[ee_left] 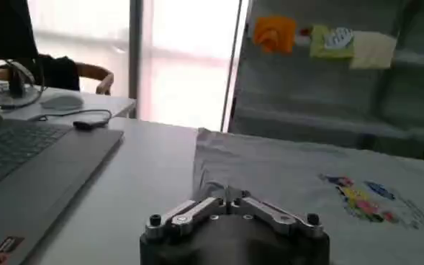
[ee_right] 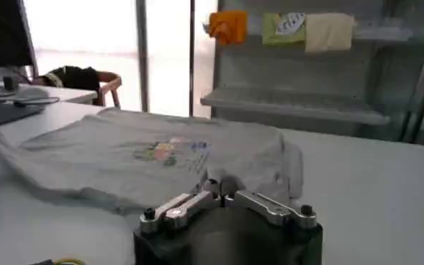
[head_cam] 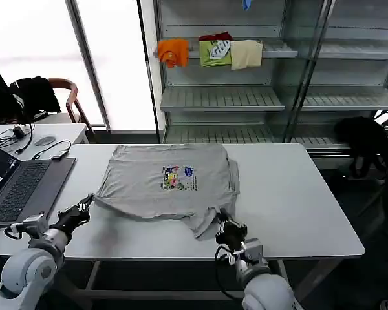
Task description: Fold and organize the clothes.
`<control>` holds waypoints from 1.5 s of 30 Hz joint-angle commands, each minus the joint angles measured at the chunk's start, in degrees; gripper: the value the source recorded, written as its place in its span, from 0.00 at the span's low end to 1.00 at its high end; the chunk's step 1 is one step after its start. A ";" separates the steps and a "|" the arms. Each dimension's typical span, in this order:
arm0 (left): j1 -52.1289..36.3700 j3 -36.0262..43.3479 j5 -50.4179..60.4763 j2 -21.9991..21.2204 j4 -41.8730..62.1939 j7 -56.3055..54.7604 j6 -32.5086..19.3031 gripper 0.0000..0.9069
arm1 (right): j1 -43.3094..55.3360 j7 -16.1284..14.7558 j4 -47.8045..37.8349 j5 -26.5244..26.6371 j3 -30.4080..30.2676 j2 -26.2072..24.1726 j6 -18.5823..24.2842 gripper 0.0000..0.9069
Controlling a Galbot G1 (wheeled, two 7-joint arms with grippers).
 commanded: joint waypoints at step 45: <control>-28.27 13.51 8.93 -6.34 28.63 -0.04 0.49 1.00 | 28.81 -7.48 -42.91 -6.14 -3.64 7.03 3.56 1.00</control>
